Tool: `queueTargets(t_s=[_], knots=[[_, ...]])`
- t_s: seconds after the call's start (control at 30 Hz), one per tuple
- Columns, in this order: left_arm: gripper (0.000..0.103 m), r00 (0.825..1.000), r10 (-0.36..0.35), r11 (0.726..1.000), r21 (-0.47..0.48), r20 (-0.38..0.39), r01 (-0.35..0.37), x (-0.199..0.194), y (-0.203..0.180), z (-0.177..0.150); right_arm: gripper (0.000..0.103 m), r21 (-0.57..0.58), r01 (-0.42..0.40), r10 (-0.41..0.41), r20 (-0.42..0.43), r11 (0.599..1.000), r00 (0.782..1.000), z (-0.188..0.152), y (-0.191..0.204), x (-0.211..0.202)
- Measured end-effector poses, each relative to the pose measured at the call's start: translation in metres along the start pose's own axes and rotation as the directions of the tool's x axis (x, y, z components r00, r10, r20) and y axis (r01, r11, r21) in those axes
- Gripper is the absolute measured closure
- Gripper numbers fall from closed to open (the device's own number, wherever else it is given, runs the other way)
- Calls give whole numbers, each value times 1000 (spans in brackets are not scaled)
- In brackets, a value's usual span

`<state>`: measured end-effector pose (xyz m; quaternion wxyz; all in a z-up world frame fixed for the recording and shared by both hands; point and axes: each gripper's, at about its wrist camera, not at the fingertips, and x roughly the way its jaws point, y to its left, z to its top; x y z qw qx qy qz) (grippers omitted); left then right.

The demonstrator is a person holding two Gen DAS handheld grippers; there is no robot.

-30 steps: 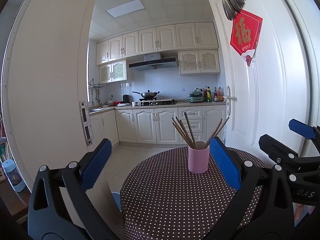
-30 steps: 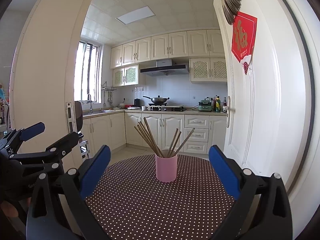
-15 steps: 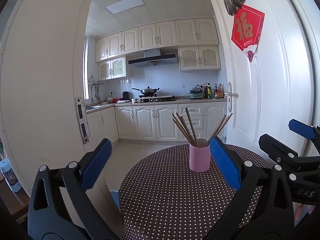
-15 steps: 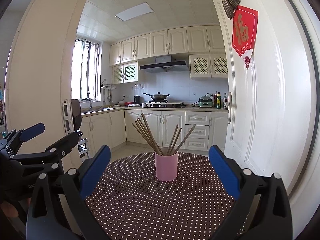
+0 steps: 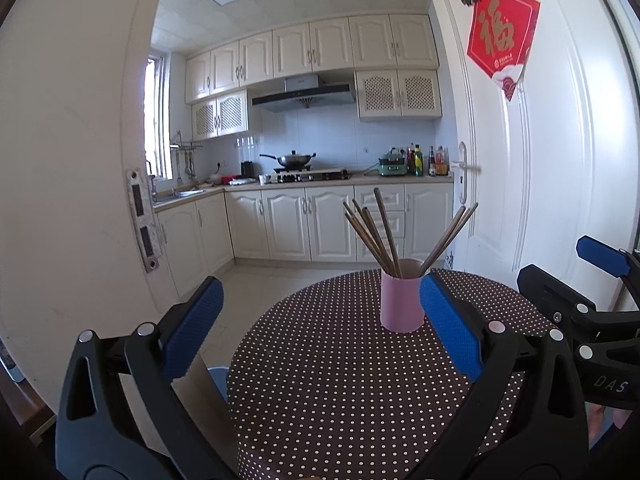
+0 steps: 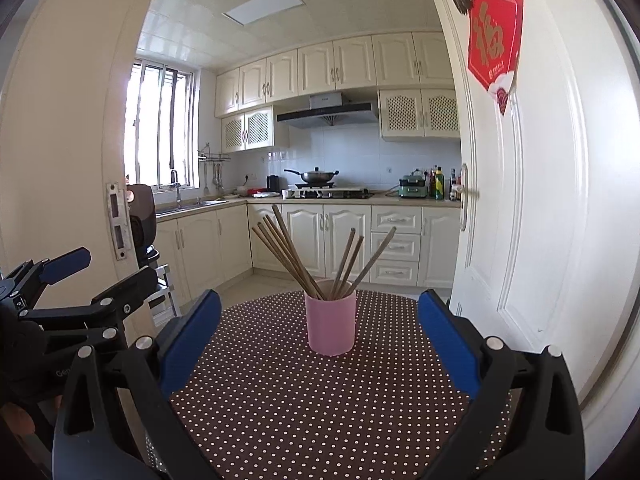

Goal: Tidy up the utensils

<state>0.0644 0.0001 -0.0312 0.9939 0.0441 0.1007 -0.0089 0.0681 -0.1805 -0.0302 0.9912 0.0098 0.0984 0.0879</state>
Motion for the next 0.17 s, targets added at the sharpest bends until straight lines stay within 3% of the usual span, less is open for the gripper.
queueTargets(t_s=[0.17], knots=[[6, 998, -5, 1000, 16, -70, 6, 28, -4, -8, 8, 18, -5, 6, -60, 1000, 998, -6, -9, 26]])
